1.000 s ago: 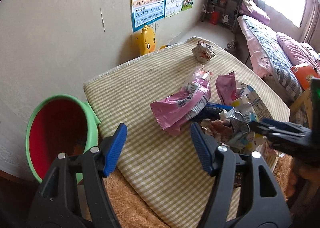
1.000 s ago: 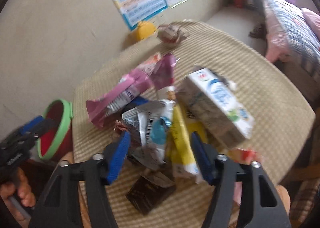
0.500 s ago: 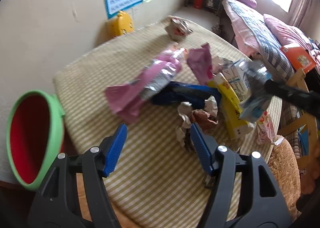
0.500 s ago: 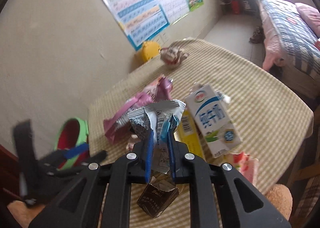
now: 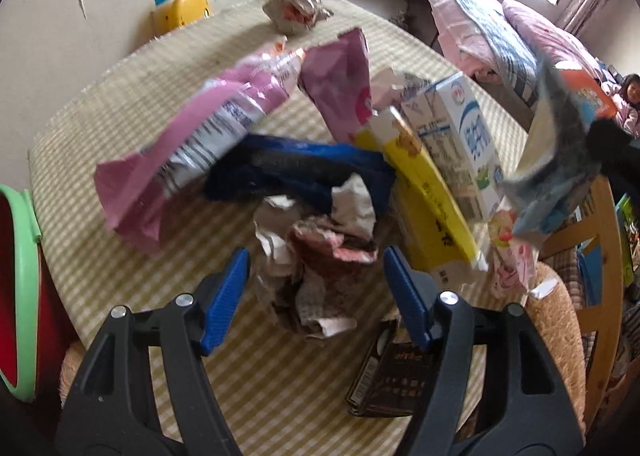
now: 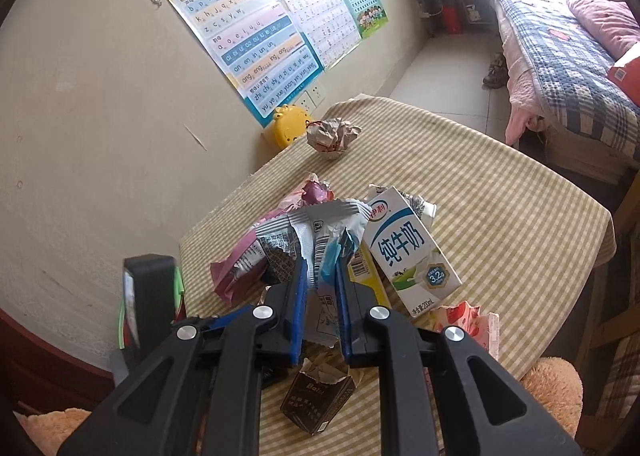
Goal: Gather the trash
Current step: 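Grasp crumpled paper with left tool while right tool grasps a silver wrapper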
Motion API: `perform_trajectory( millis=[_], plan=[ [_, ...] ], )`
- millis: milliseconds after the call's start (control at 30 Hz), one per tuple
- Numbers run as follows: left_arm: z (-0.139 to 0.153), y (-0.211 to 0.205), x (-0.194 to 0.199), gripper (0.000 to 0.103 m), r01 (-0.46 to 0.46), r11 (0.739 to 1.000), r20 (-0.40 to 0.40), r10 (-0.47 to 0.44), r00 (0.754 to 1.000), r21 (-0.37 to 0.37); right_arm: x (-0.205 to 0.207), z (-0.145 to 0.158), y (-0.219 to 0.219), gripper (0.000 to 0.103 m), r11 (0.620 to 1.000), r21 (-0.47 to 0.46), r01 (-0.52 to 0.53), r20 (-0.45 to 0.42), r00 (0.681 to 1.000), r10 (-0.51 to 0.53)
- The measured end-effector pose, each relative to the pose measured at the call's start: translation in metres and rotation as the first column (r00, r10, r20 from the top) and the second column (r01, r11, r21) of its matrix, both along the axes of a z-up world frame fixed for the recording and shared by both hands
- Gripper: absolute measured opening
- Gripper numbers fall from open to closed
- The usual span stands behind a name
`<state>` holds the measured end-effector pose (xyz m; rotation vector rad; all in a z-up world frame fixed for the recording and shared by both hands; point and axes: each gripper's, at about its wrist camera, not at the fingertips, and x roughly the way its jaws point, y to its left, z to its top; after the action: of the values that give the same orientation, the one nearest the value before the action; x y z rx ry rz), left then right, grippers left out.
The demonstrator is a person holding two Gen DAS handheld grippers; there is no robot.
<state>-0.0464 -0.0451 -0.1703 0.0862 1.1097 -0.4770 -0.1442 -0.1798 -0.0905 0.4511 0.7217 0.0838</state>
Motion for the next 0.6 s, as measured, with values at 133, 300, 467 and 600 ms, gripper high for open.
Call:
perform_trajectory(
  millis=[133, 300, 467, 600],
  plan=[
    [-0.007, 0.004, 0.002, 0.055, -0.013, 1.000, -0.053, 0.012, 0.999, -0.017, 0.000, 0.000, 0.004, 0.013, 1.000, 0.008, -0.005, 0.004, 1.000, 0.005],
    [-0.001, 0.010, -0.003, 0.013, -0.003, 1.000, -0.028, 0.003, 1.000, -0.014, 0.000, 0.002, 0.008, 0.013, 1.000, 0.011, -0.012, 0.007, 1.000, 0.012],
    [0.013, 0.018, -0.012, 0.013, 0.013, 1.000, 0.035, -0.013, 0.999, 0.006, 0.000, 0.005, 0.011, 0.013, 1.000, 0.010, -0.020, 0.014, 1.000, 0.020],
    [0.016, 0.017, -0.014, 0.015, 0.014, 1.000, 0.040, -0.014, 0.999, 0.003, 0.001, 0.005, 0.013, 0.013, 1.000, 0.010, -0.023, 0.019, 1.000, 0.023]
  ],
)
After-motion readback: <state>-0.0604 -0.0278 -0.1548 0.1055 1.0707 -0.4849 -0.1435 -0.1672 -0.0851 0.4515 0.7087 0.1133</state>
